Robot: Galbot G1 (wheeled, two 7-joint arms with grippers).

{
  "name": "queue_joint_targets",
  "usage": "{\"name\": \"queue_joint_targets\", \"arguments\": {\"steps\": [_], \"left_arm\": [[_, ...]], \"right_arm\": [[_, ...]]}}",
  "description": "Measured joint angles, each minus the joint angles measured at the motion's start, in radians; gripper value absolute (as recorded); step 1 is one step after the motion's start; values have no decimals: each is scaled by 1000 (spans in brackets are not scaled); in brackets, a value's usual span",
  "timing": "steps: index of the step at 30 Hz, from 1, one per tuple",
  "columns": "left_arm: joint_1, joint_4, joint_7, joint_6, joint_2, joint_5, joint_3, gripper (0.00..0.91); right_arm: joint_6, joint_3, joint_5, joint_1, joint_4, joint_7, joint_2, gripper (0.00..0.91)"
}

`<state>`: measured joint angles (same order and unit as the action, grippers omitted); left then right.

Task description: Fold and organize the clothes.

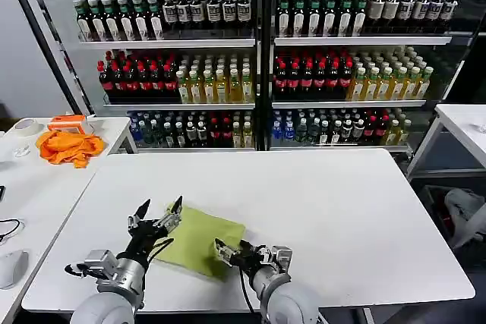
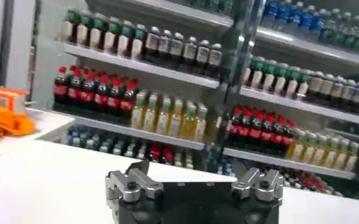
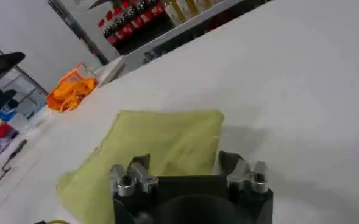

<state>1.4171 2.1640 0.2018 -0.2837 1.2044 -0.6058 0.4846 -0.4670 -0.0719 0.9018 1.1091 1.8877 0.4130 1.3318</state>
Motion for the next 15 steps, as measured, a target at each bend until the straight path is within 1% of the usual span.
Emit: {"name": "queue_joint_targets", "arguments": {"steps": [9, 15], "left_arm": [[20, 2, 10, -1, 1, -15, 24, 907], [23, 3, 20, -1, 10, -26, 28, 907]], "right_arm": [[16, -7, 15, -24, -42, 15, 23, 0], [27, -4, 1, -43, -64, 9, 21, 0]]}}
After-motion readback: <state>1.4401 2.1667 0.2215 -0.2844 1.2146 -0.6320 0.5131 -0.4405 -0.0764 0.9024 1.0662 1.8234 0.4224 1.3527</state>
